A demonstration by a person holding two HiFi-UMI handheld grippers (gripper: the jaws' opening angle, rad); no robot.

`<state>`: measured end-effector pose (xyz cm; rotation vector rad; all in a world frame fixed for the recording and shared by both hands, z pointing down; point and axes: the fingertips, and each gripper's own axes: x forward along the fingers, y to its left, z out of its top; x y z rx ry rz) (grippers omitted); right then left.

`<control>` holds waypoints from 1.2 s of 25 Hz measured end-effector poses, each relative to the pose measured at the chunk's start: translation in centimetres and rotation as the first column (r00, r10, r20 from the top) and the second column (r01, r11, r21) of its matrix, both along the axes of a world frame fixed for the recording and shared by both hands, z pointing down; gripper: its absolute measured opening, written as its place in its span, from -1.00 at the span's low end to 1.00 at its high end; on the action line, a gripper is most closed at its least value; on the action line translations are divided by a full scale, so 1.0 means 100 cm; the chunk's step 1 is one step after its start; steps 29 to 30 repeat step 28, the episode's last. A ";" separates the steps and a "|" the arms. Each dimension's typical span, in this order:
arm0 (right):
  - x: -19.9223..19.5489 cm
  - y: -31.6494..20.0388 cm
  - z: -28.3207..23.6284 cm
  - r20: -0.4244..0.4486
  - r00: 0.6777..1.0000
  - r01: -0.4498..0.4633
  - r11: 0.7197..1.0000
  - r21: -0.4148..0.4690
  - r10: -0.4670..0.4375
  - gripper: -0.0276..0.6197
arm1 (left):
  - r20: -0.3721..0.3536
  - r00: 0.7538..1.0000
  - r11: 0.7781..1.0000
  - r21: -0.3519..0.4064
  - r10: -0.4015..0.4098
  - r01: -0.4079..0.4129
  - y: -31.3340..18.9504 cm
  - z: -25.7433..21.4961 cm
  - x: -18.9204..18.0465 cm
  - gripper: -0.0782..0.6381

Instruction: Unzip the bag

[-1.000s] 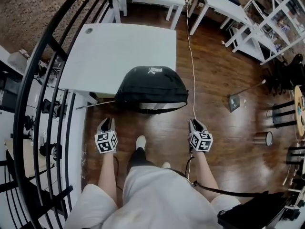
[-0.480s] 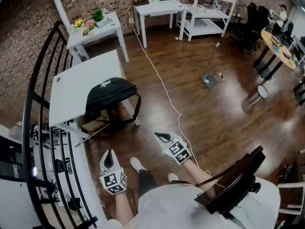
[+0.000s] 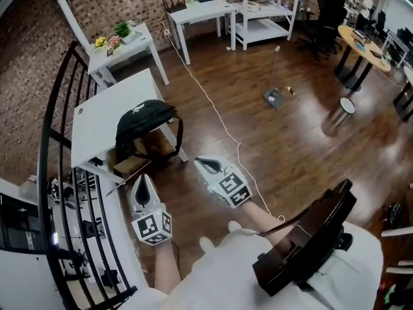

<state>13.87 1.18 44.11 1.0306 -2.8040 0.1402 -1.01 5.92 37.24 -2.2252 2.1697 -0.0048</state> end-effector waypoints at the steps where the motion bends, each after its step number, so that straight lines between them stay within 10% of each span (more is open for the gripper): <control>1: -0.003 0.003 -0.003 -0.005 1.000 -0.003 1.000 0.006 0.003 -0.94 | 0.001 1.000 1.000 0.014 -0.001 0.001 0.004 -0.006 -0.001 -0.73; 30: -0.061 0.060 0.005 -0.046 0.997 -0.056 0.998 0.040 0.058 -0.94 | -0.004 0.999 0.999 -0.008 -0.042 0.042 0.088 0.019 -0.059 -0.73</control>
